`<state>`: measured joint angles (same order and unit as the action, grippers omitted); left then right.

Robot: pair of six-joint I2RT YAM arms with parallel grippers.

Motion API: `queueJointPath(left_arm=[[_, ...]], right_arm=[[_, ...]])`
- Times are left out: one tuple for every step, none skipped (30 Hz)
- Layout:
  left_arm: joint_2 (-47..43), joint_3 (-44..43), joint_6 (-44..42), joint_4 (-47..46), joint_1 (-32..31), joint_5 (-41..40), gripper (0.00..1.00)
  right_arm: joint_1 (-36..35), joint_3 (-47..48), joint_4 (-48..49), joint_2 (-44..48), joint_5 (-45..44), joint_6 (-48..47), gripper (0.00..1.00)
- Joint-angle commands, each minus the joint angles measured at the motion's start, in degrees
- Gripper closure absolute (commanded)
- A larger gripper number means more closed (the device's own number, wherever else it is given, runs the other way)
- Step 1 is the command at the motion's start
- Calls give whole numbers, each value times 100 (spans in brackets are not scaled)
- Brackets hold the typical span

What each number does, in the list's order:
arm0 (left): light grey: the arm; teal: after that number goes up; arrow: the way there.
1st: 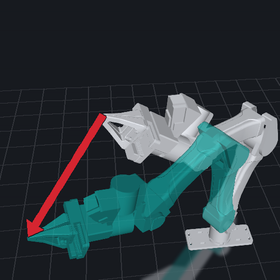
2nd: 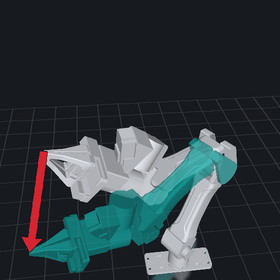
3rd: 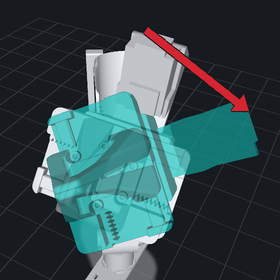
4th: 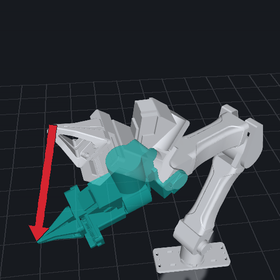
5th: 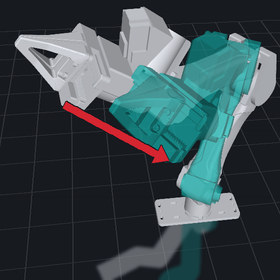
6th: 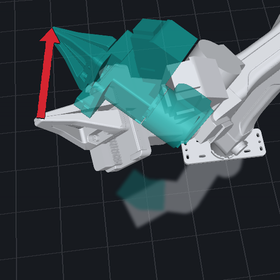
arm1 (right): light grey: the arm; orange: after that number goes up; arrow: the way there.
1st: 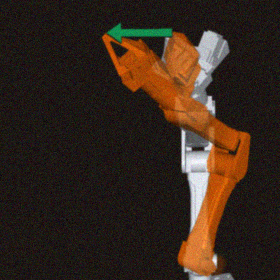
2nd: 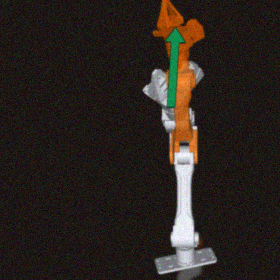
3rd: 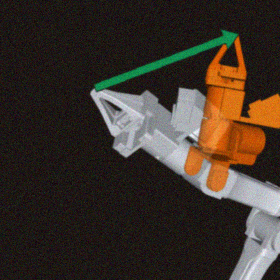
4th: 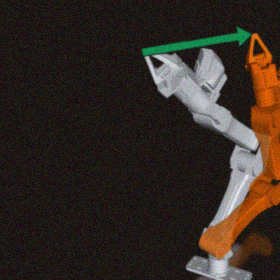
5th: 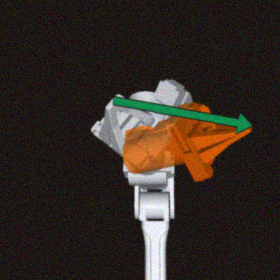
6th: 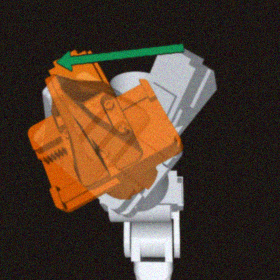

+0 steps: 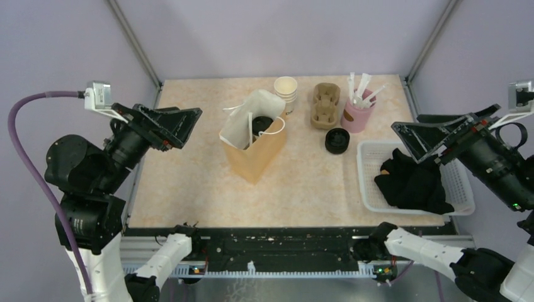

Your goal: Pack the takeout coffee

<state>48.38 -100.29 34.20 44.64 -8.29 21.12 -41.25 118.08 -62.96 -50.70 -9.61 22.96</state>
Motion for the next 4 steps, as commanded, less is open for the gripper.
queueJointPath(left_arm=[[58, -86, -194, -490, 12, -169, 2], [62, -83, -182, -479, 12, -160, 2], [69, -80, -166, -470, 12, -161, 2], [60, -83, -141, -453, 12, -148, 2]], right_arm=[[-27, -177, -277, -89, -164, 215, 1], [-31, -192, -301, -78, -98, 173, 1], [-26, -106, -430, -124, -168, 238, 1], [-30, -2, -528, -174, -245, 294, 1]])
